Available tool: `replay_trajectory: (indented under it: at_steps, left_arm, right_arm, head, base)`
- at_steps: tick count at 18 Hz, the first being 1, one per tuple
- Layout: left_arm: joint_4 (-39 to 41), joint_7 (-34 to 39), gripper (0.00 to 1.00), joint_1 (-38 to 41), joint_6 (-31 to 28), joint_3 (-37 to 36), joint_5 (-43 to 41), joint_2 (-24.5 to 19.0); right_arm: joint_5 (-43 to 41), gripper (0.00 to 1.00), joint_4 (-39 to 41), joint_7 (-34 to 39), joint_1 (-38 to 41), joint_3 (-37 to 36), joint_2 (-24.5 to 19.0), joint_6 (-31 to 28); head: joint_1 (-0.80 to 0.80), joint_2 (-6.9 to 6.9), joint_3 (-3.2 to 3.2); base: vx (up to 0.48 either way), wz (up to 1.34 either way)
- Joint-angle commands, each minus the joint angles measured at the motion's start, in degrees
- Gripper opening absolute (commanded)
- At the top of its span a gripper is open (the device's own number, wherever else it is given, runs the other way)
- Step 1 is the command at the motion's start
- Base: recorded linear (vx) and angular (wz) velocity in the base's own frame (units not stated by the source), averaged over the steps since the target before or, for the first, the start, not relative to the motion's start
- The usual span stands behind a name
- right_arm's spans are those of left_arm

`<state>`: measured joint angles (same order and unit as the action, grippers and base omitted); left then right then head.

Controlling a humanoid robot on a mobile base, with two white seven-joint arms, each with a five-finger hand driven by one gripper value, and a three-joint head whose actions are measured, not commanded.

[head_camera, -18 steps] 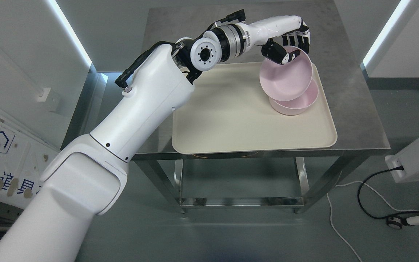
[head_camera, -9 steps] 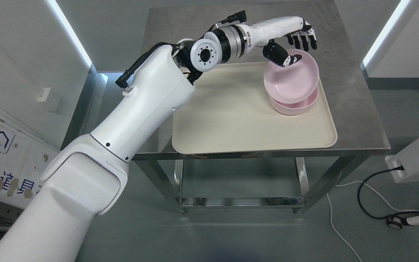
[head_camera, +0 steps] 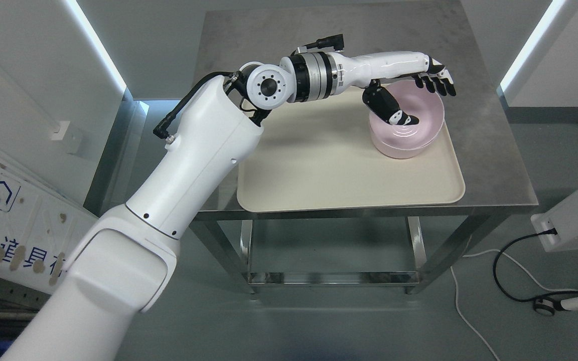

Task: Stack pink IKEA bowls on left shelf middle
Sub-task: 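Release the bowl and move the left hand to the stack's near rim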

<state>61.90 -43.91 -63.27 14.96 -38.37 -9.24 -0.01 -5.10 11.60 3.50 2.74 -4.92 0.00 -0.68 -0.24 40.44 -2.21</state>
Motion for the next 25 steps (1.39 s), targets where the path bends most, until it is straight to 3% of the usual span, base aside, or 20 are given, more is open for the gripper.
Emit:
replay_trajectory:
  at_steps: [1,5,8,12,19,25]
  left_arm:
    - [12.6,-3.8,0.57,9.2,0.3,13.5,-2.4,-1.0]
    - [12.5,-3.2,0.63,10.0,-1.1,11.8,-16.9,-1.0]
    - [12.5,2.1,0.63,10.8,-6.2,7.3,-18.4,-1.0]
    - [12.5,4.2,0.63,12.1,-6.7,1.7,-22.1,-1.0]
    - [12.3,4.2,0.62,13.4,-6.6,0.9,-26.8,-1.0]
    - [10.8,5.9,0.55,13.6,-5.9,1.7,-29.3,-1.0]
  right_arm:
    - [0.0,1.0,0.0,0.0,0.1,0.0,1.0,0.0]
    - [0.0,1.0,0.0,0.0,0.1,0.0,1.0,0.0]
    - [0.0,1.0,0.0,0.0,0.0,0.0,1.0,0.0]
    - [0.0,1.0,0.0,0.0,0.0,0.0,1.0,0.0]
    - [0.0,1.0,0.0,0.0,0.0,0.0,1.0,0.0]
    - [0.0,1.0,0.0,0.0,0.0,0.0,1.0,0.0]
  head:
    - [0.0,0.0,0.0]
    - [0.0,0.0,0.0]
    - [0.0,0.0,0.0]
    - [0.0,0.0,0.0]
    - [0.0,0.0,0.0]
    - [0.0,0.0,0.0]
  base:
    - [0.0,0.0]
    - [0.0,0.0]
    - [0.0,0.0]
    - [0.0,0.0]
    - [0.0,0.0]
    - [0.0,0.0]
